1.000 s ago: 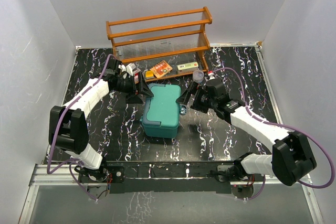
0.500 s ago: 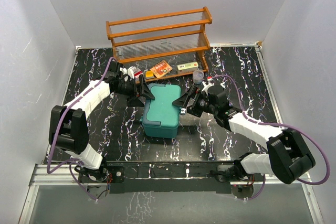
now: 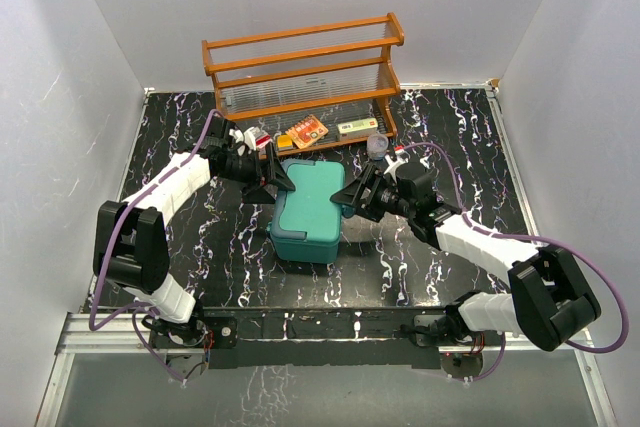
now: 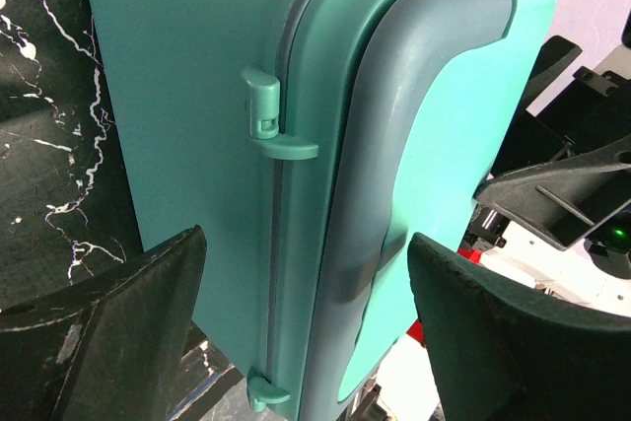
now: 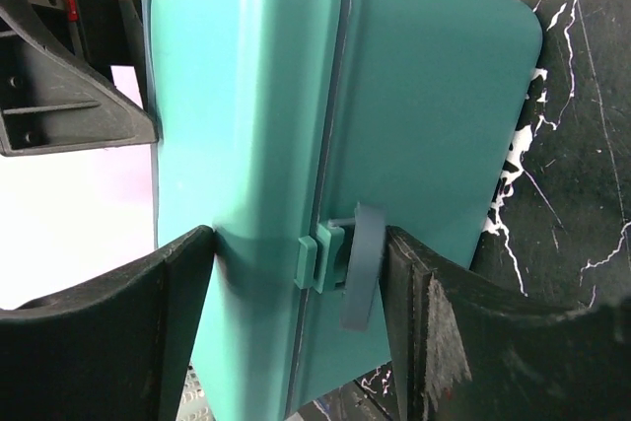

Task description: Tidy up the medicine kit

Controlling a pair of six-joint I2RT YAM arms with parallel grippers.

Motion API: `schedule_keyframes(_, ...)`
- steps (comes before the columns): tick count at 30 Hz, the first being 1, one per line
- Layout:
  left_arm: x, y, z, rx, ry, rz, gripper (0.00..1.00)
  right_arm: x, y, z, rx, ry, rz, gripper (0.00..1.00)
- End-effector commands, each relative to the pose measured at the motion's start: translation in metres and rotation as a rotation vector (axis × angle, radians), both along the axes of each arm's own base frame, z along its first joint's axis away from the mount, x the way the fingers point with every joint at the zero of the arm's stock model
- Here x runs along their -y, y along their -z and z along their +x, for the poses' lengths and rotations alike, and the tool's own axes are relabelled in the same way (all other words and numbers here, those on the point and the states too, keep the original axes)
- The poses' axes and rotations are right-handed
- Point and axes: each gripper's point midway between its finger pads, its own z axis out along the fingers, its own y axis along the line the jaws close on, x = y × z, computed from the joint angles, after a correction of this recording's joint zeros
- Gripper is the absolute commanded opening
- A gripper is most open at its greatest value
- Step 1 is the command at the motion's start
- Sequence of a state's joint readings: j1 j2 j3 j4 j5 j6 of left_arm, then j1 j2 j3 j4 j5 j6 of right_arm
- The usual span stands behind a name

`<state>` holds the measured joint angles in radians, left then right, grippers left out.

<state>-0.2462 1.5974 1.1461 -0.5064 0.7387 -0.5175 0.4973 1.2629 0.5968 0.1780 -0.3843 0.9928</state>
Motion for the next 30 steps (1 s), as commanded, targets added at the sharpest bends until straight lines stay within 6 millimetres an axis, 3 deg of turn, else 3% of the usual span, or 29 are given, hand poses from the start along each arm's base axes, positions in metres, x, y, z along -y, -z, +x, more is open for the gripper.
schedule_keyframes(1, 0.0, -0.006, -0.004, -0.003, 0.006, 0.004, 0.81, -0.001, -0.027, 0.011, 0.059, 0.006, -0.012, 0.63)
schedule_keyframes(21, -0.003, 0.001, -0.006, -0.014, 0.012, 0.033, 0.8, -0.002, -0.043, 0.012, -0.003, -0.016, -0.076, 0.47)
schedule_keyframes(30, -0.004, 0.002, -0.007, -0.021, 0.012, 0.037, 0.79, -0.004, -0.049, 0.012, -0.01, -0.036, -0.088, 0.3)
